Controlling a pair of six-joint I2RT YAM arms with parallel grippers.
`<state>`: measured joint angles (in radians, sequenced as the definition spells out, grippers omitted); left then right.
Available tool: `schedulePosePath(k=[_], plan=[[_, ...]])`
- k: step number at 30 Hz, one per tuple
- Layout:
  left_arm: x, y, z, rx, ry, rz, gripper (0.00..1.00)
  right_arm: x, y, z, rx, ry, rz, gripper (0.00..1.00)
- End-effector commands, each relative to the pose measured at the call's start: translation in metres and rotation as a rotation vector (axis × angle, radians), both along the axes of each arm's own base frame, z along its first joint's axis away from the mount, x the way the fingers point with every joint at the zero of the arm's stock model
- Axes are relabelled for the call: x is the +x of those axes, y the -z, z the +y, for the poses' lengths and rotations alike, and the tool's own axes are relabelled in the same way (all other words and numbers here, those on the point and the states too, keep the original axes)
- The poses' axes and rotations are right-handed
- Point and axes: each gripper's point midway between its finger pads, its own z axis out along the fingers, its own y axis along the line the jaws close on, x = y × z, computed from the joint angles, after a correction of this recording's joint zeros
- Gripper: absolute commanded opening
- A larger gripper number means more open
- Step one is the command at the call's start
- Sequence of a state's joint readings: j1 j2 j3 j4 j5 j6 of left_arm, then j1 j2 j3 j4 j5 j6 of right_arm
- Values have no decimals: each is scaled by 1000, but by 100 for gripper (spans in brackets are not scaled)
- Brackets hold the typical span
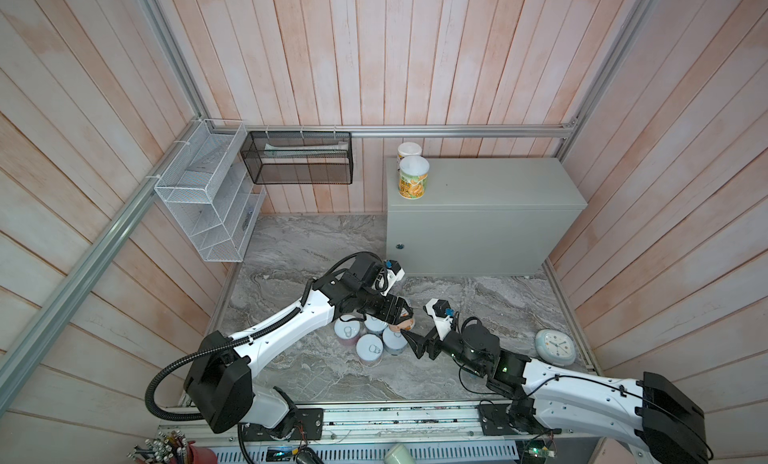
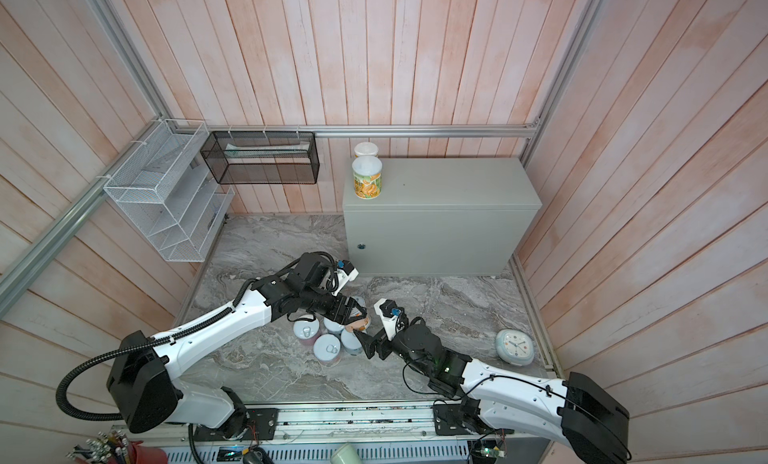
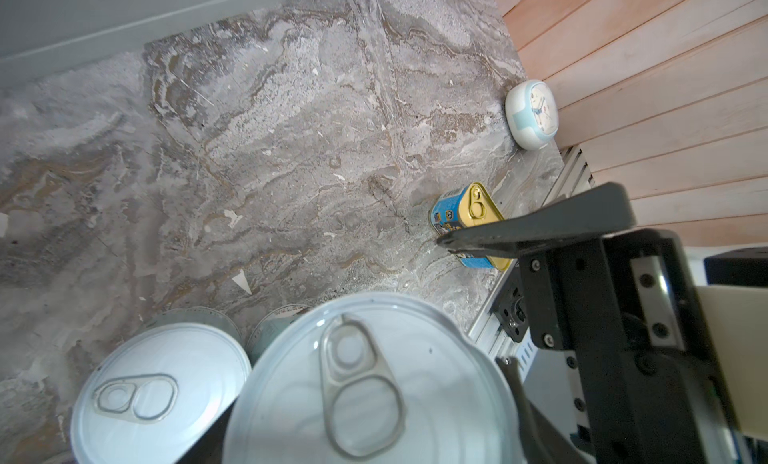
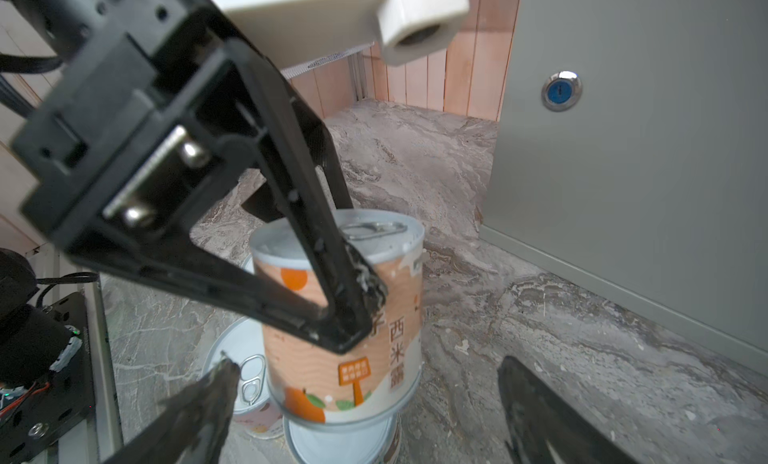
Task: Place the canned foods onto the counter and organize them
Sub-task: 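Grasp the orange-printed can with right gripper while left gripper holds it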
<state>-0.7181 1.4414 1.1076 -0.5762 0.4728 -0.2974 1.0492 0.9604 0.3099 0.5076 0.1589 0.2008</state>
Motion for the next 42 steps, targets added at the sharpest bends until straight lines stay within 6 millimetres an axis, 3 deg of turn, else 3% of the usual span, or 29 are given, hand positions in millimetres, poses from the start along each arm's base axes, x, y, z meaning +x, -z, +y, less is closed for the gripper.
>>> schedulePosePath(k=[1,8,17,28,35,42], plan=[[-3,-30,-10,-116,25,-46,46,1,-24,11,39,-25,-58,97],[-10,-45,-15,-197,36,-29,45,0,-23,19,14,-61,-68,97],[-13,-40,-16,-190,31,-12,45,5,-26,20,28,-39,-98,93],[-18,-49,-26,-220,49,-10,45,10,-21,29,4,-41,-97,86],[-21,-37,-27,-205,53,21,45,12,-29,23,65,-4,-96,77],[-22,-32,-27,-199,47,32,48,14,-27,20,76,17,-92,62]])
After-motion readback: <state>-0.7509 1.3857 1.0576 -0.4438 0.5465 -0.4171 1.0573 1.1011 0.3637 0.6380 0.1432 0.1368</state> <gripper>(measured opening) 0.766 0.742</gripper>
